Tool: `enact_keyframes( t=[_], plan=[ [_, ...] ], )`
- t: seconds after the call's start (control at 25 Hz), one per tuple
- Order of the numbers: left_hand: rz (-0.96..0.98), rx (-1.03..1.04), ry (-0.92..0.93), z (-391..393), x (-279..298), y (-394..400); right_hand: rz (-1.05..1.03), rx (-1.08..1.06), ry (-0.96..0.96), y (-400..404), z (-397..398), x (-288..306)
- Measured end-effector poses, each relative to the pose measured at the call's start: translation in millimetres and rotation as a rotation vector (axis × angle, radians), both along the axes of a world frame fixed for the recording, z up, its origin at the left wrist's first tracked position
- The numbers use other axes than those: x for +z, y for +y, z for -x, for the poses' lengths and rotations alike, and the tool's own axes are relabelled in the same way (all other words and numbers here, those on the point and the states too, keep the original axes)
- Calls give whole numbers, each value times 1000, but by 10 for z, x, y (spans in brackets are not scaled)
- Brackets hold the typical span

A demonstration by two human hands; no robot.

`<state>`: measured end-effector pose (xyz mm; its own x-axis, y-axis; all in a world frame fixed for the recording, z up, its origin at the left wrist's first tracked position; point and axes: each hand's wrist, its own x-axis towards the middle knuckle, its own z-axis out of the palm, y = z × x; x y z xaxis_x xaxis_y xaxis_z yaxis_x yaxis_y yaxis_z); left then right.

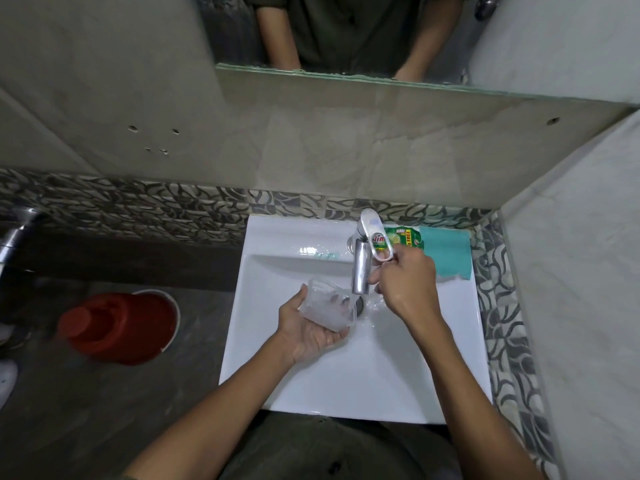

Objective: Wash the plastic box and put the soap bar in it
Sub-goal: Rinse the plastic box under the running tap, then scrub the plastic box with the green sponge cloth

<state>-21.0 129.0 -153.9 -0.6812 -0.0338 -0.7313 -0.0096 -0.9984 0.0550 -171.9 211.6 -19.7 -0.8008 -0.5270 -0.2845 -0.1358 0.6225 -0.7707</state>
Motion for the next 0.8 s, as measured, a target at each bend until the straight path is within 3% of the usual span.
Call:
enact_keyframes(
  t=[0.08, 0.2, 0.28, 0.44, 0.6, 0.72, 0.8],
  plan=[
    [3, 18, -2, -37, 34, -3, 12, 90, -11, -25, -99, -20],
    [24, 27, -43, -124, 94, -25, 140, 60, -175, 48, -24, -77],
    [86, 12, -91, -189, 175, -45, 131, -28, -76, 199, 174, -137],
    [625, -156, -216, -286, 325, 9, -188, -173, 370, 510, 745, -341],
    [1160, -263, -285, -396, 381, 97, -463, 112, 585, 575, 1041, -613],
    [1356, -325, -212, -453, 365, 129, -468, 102, 681, 613, 1076, -736],
    [1372, -321, -169, -462, 377, 137, -380, 30, 668, 650, 1042, -761]
  ],
)
